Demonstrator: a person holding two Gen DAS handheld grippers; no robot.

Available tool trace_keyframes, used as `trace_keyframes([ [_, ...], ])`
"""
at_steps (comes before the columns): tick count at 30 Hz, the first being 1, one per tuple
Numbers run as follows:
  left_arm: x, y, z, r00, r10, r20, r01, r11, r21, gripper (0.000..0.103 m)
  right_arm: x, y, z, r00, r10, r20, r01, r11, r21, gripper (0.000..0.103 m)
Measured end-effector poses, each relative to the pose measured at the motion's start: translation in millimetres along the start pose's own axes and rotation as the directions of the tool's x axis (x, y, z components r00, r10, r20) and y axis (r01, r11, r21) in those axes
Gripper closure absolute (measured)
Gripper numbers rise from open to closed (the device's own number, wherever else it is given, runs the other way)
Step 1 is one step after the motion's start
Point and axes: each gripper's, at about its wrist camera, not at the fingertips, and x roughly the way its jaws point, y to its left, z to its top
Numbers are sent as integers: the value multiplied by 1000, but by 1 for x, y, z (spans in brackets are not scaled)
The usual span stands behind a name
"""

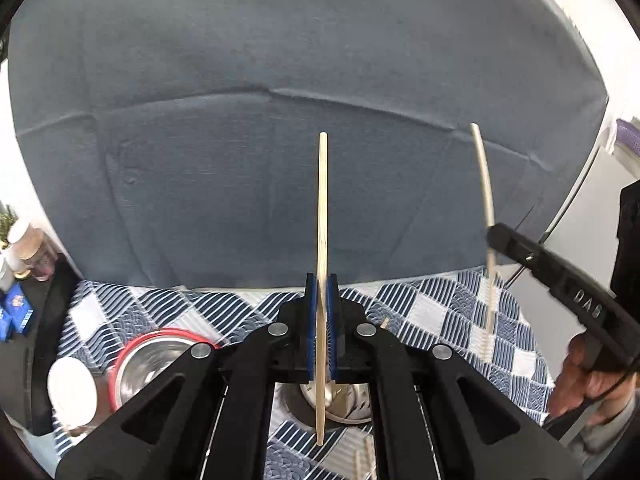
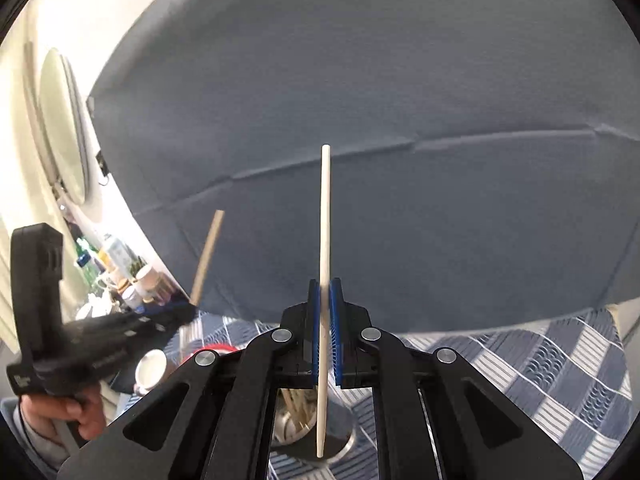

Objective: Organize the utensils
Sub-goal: 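Lift both held chopsticks and carry them above the black holder, then lower the chopsticks into the holder and open both tools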

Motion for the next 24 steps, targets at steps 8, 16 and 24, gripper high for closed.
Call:
trace_keyframes([
  [8,24,3,-14,990,-98,99,102,994,-40,98,21,10,-20,988,102,114,-100,995,-23,98],
  [16,48,9,-46,984,-85,156,88,996,-11,98,48,6,-57,979,147,138,-147,989,-10,98],
  [24,51,7,-69,979,-116,166,114,993,20,98,52,0,-88,985,136,108,-136,991,-12,98],
])
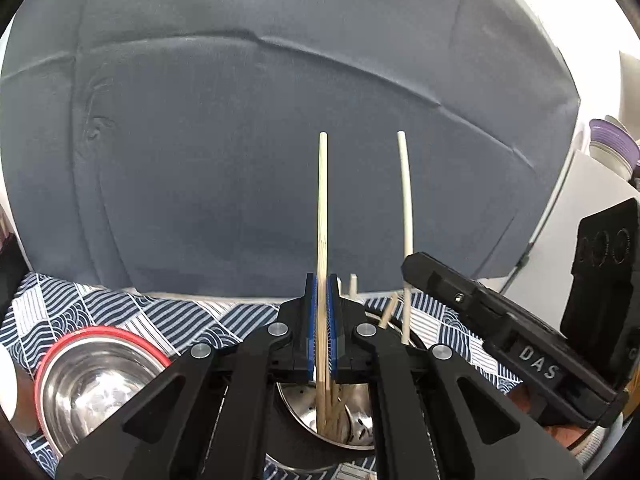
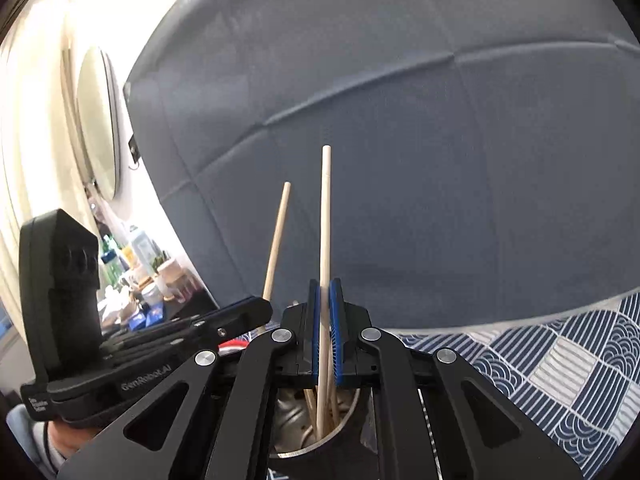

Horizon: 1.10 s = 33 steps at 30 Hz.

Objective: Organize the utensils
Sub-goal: 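Lower the chopsticks into the holder and open both tools, then move both open tools back toward the last chopsticks on the cloth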

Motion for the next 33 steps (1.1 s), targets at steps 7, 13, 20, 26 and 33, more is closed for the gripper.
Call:
trace_keyframes([
  [7,-10,0,-10,1000,-23,7,23,1000,-5,98,-8,-1,-9,999,-7,-34,7,1000,-3,95],
  [13,-22,2,-12,1000,0,-14,0,1000,-13,92,-19,8,-7,998,-37,-59,33,997,-69,94],
  [20,-51,14,2,1000,17,-7,-17,998,-52,63,-38,14,12,995,-90,-40,88,994,-60,64],
  [26,-70,17,10,999,37,-14,-38,997,-66,26,-53,17,25,993,-115,-32,114,993,-35,45],
  [33,-83,11,8,996,83,-26,-83,996,-29,6,-66,16,30,988,-148,-50,147,989,-14,16],
])
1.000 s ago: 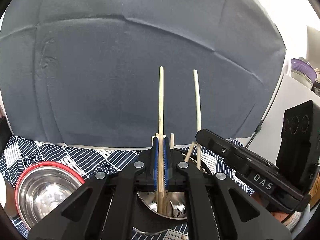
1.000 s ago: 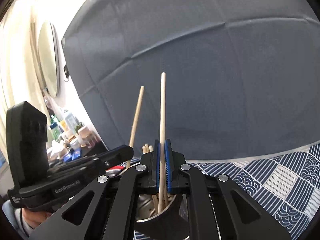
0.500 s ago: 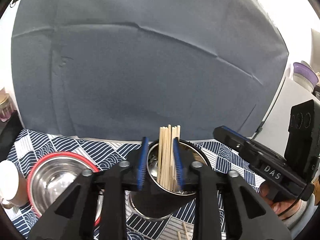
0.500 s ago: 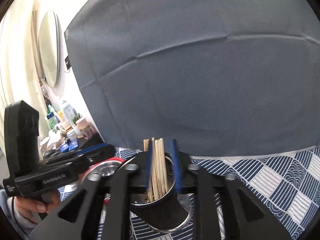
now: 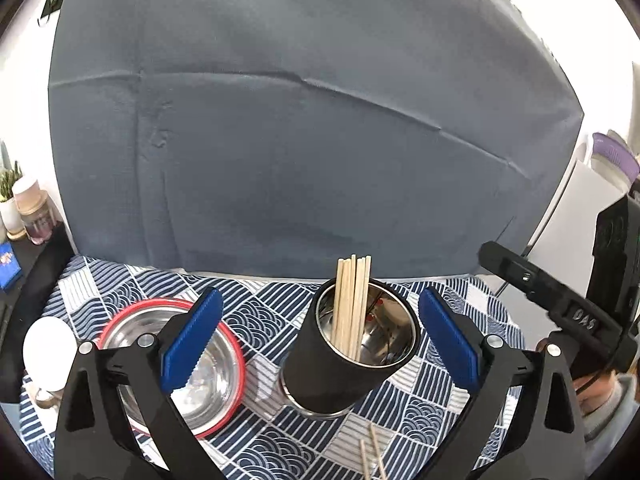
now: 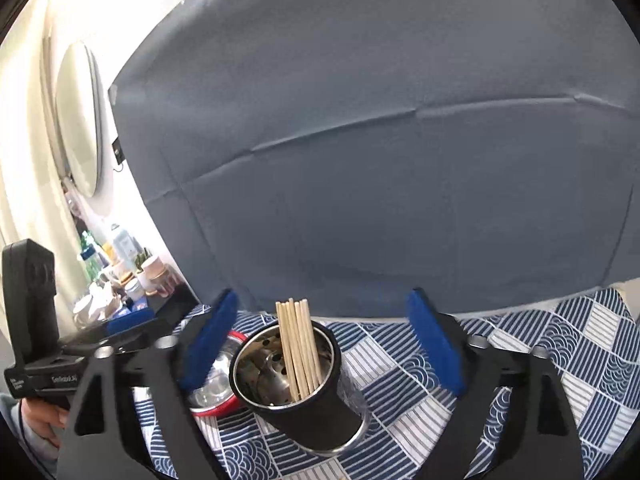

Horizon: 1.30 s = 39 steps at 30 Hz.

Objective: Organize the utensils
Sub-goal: 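Move both open tools back toward the last chopsticks on the cloth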

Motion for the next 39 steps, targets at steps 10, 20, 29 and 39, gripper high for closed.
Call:
trace_keyframes([
  [10,-7,10,-26,995,31,-98,-30,1000,9,6,1,-22,-20,992,-42,-122,51,996,70,16],
  [20,1,11,-79,973,16,-229,-16,1000,2,6,11,-32,-71,960,-83,-267,103,993,60,16],
  [29,10,4,-126,942,-2,-335,3,1000,2,6,19,-39,-125,914,-91,-395,131,989,75,16],
  [39,23,0,-165,892,17,-451,2,999,43,6,35,-27,-183,829,-134,-543,145,989,-24,16],
])
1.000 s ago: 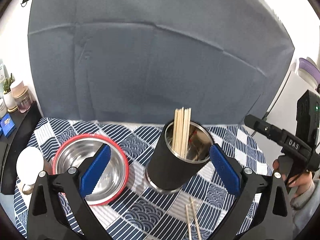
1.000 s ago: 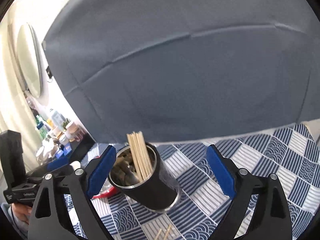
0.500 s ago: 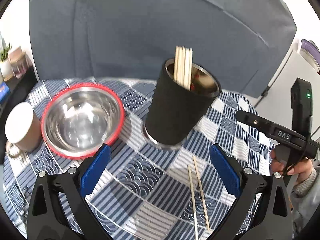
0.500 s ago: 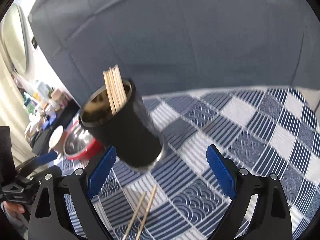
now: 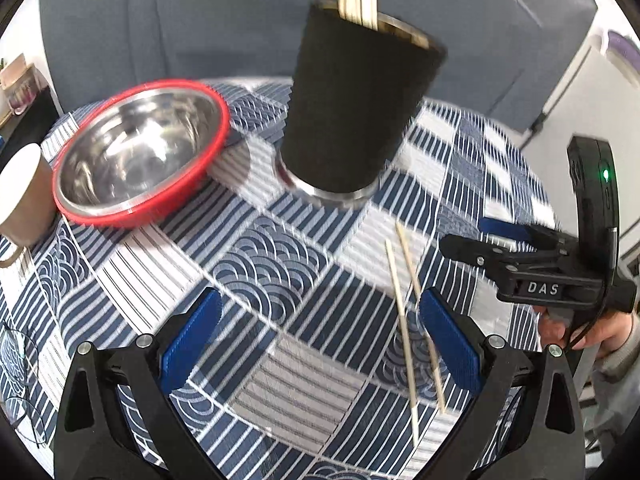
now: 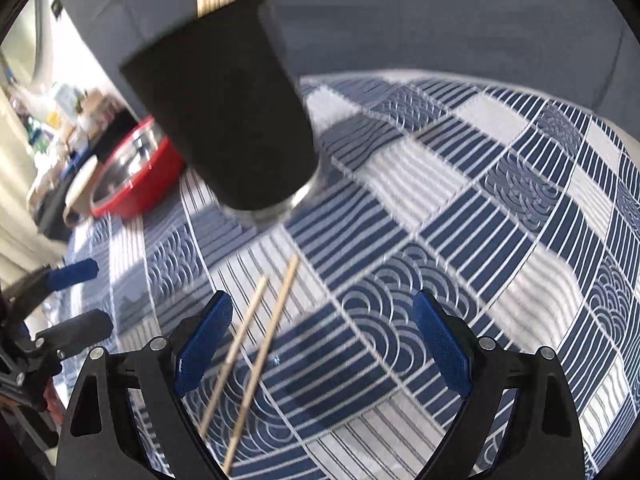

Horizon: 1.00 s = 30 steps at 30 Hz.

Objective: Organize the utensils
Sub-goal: 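Move both open tools back toward the last chopsticks on the cloth, then close the right tool on a chopstick while the left tool grasps the other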

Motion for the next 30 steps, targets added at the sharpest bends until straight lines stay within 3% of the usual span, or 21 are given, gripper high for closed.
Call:
trace_keyframes([
  [8,21,-14,-24,993,-16,-117,23,998,57,6,15,1,-12,996,-73,-53,74,997,10,16],
  [13,29,-21,-33,988,-12,-156,25,996,82,6,23,4,-10,994,-74,-86,78,996,40,16],
  [21,41,-31,-36,982,5,-188,16,994,107,6,33,15,-8,977,-173,-124,170,985,-33,19],
  [27,50,-38,-30,983,48,-180,-27,993,118,6,26,12,-12,970,-199,-136,193,979,-57,32],
  [30,55,-42,-27,981,96,-170,-72,987,140,6,20,8,-14,970,-201,-135,195,979,-56,51],
])
